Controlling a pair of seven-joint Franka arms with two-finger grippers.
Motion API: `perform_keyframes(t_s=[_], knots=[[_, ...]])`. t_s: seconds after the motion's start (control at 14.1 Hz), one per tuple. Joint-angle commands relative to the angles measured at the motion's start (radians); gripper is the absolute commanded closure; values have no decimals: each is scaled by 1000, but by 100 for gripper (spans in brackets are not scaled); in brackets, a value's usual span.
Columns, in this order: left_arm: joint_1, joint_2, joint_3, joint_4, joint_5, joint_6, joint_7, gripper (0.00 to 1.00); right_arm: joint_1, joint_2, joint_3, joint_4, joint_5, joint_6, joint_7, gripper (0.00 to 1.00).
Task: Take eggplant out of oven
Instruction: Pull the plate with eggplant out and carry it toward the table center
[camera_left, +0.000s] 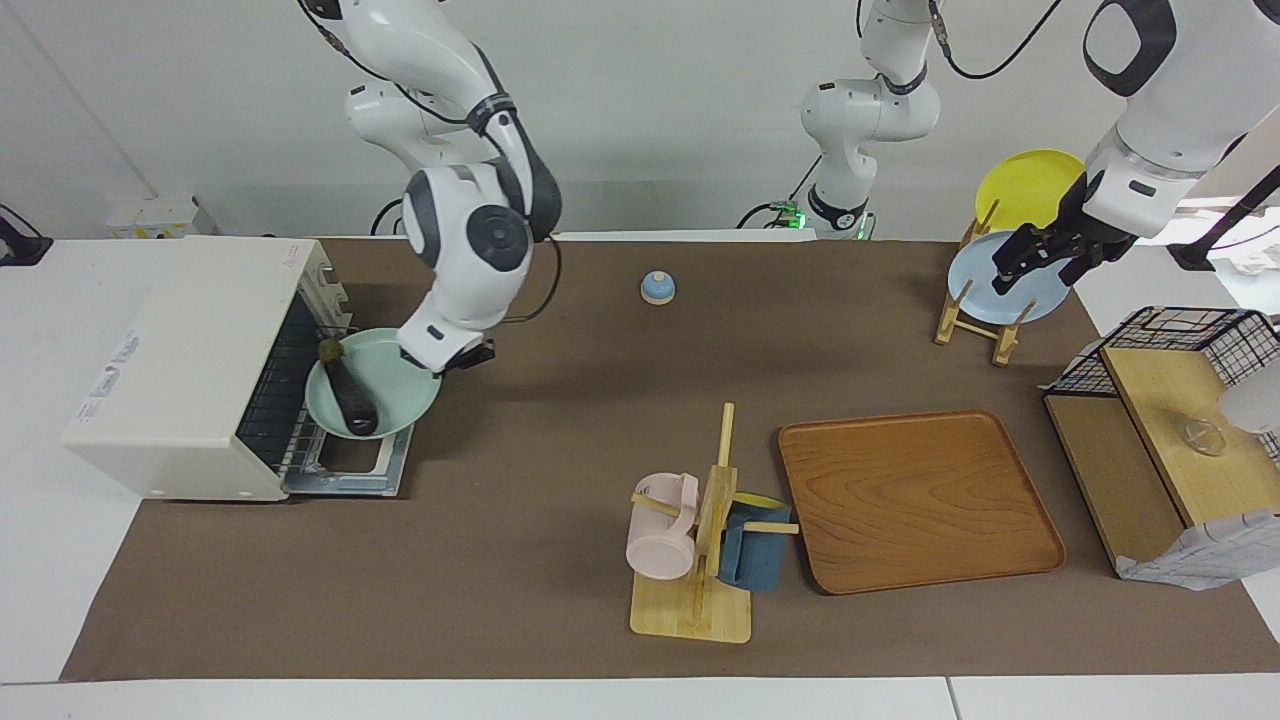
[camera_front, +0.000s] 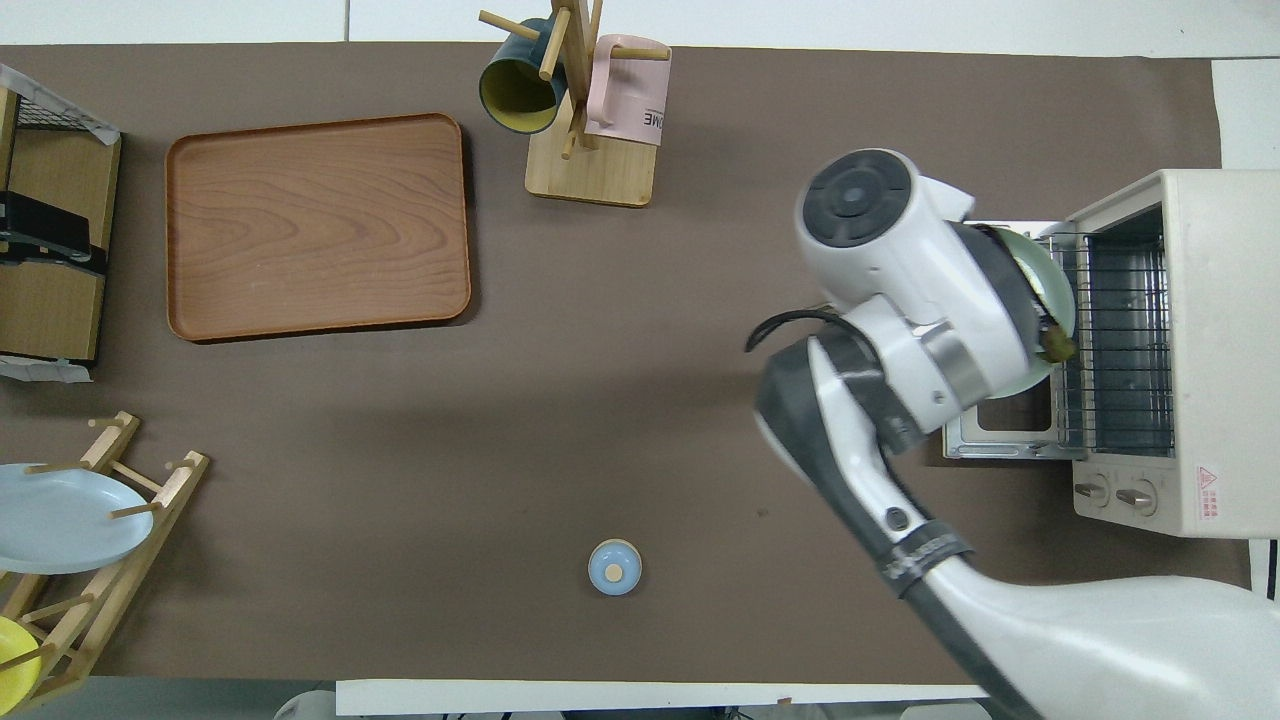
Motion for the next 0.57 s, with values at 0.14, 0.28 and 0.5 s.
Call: perform_keyframes(t_s=[0.14,0.28,0.5], knots=[[46,-53,2,-107,1,96,-78,0,242,469,19,669,137,-154,319,100],[48,-111,2,-242,1,225,-70,0,294,557,46,725,153,-17,474,100],[86,-161,0,-364,1,331,-66,0,297,590,64,725,156,31,533,90]])
